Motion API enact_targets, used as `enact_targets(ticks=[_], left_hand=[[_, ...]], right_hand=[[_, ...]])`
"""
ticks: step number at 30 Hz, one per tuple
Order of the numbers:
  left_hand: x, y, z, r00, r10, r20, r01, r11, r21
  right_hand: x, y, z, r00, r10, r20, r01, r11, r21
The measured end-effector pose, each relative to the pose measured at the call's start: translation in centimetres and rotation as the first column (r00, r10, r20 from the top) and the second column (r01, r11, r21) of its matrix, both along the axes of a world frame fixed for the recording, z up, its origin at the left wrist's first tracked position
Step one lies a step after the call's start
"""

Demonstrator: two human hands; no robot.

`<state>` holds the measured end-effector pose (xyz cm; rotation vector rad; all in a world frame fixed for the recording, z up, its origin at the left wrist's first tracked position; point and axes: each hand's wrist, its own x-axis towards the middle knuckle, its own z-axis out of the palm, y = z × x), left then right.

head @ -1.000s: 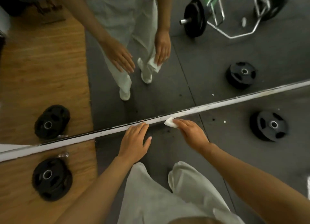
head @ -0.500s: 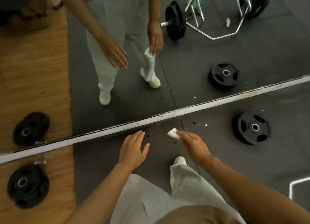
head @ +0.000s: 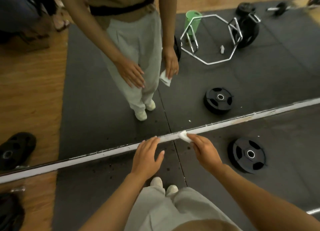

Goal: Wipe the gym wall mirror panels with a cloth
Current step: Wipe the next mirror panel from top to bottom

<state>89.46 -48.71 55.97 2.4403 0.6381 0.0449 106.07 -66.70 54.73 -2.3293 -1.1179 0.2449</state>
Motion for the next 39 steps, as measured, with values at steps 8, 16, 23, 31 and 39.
enact_targets(ticks=[8,16,23,31,39], left_hand=[[5.3,5.1,8.7,0.89,-0.132,0.436,-0.056,0.918,0.392],[8.0,8.0,22.6,0.694,-0.227,0.684,-0.36,0.712,0.602],[9.2,10.6,37.2,0.565,-0.324,0.759,-0.556,0.529,0.641],[9.6,14.1,51.0,0.577,-0.37,0.728,-0.622,0.378,0.686],[10.7,17.4,65.4,0.474,-0.395,0.787,-0.734,0.316,0.601]], right_hand=[[4.2,7.9,11.5,0.96,0.105,0.259,-0.208,0.885,0.416],[8.1,11.4,26.5,0.73,0.035,0.682,-0.582,0.556,0.594],[12.6,15.0,39.4,0.419,-0.167,0.893,-0.766,0.462,0.446],[14.4,18.1,53.3,0.097,-0.326,0.941,-0.803,0.532,0.267],[14.1,20.5,69.6,0.036,-0.494,0.869,-0.743,0.568,0.354]])
